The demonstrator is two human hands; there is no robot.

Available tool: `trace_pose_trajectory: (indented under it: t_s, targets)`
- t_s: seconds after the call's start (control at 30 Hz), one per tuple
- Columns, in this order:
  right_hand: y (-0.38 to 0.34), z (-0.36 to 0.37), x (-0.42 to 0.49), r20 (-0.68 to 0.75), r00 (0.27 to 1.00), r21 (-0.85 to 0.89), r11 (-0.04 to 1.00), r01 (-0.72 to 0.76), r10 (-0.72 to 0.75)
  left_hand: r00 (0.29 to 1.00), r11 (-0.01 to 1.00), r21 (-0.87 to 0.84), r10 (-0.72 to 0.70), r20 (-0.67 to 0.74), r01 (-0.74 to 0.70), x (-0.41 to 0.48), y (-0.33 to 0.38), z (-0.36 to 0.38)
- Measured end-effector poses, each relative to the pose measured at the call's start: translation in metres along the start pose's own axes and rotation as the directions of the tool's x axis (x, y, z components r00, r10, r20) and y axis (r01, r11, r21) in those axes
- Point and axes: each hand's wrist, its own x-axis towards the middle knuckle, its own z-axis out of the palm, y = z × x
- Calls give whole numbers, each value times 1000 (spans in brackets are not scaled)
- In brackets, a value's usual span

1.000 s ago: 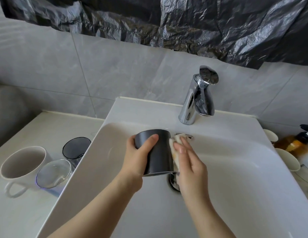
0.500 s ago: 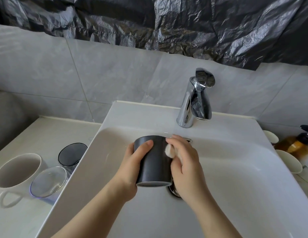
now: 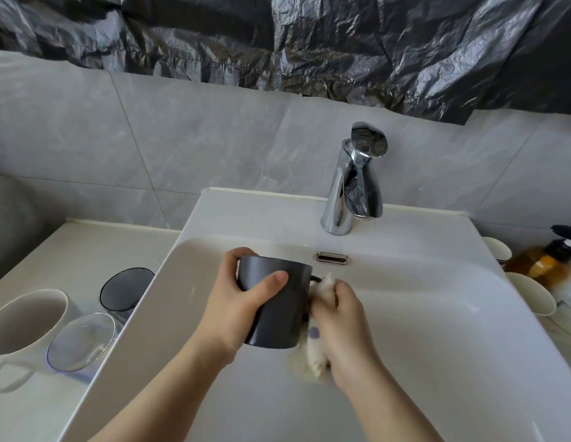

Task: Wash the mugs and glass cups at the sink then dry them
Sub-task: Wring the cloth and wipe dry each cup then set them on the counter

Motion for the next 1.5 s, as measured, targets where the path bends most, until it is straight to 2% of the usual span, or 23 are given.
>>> trace_pose_trajectory:
  t_s: [0.03,0.07,0.1,0.13,0.17,0.2,0.27,0.33,0.4,0.5,0.57,0.67,0.77,0.83,0.9,1.0,1.13,1.23,1.33,1.43,1.5]
  targets:
    - [2,5,-2,-19,996,-72,994,82,-84,1000,999,-32,-22,-19,22,0,0,0]
    - [4,8,-4,-38,971,-172,959,226,-236,997,995,-74,-66,-29,63,1,-1,0]
    - [6,10,-5,-50,900,-288,869,403,-434,992,985,-121,-126,-23,122,2,-1,-1]
    - [9,12,-5,-29,794,-417,729,543,-607,982,970,-158,-188,-8,184,3,-1,-2]
    - [12,14,-5,-5,710,-488,622,613,-704,973,958,-172,-231,5,228,4,-2,-5]
    - [13,14,-4,12,675,-477,589,652,-738,969,954,-171,-248,12,247,5,-1,-6]
    - [12,13,-5,-3,673,-353,630,692,-740,973,957,-175,-231,30,232,5,2,-7]
    - [6,9,-11,-37,728,-213,717,663,-684,979,956,-212,-203,29,205,4,4,-3]
    - [-1,7,-20,-35,806,-126,802,583,-591,982,951,-262,-181,-48,162,5,3,-2]
    - [-8,15,-32,131,876,-167,861,481,-464,956,919,-351,-247,-157,180,11,2,-8]
    - [-10,22,-33,169,863,-137,856,498,-475,958,917,-359,-241,-154,173,11,2,-10]
    - [-11,25,-24,30,848,-147,836,528,-530,986,955,-269,-150,-79,124,2,5,1]
    - [-8,14,-25,-19,893,-125,887,444,-449,989,987,-155,-59,-134,38,0,3,5]
    - [-12,10,-30,43,935,-100,929,355,-353,974,981,-193,-76,-215,34,5,4,0]
    - [-10,14,-30,83,910,-108,904,413,-406,973,972,-226,-110,-204,63,6,3,-4]
    - [-8,20,-21,34,816,-167,801,574,-577,990,975,-209,-99,-97,77,2,1,3]
    - [1,17,-9,-58,764,-223,755,617,-642,995,972,-226,-83,-57,68,0,0,6]
    - [-7,13,-7,-89,876,18,878,478,-474,996,974,-212,-67,63,79,-1,2,2]
    - [-12,10,-9,-130,954,289,910,298,-271,992,983,-184,1,123,22,-1,2,-1]
    - [-15,6,-10,-166,986,234,969,74,-35,991,989,-112,105,86,-95,-1,0,-1]
    - [-11,5,-5,-113,982,349,931,-104,152,992,988,-110,116,44,-110,-1,-2,1]
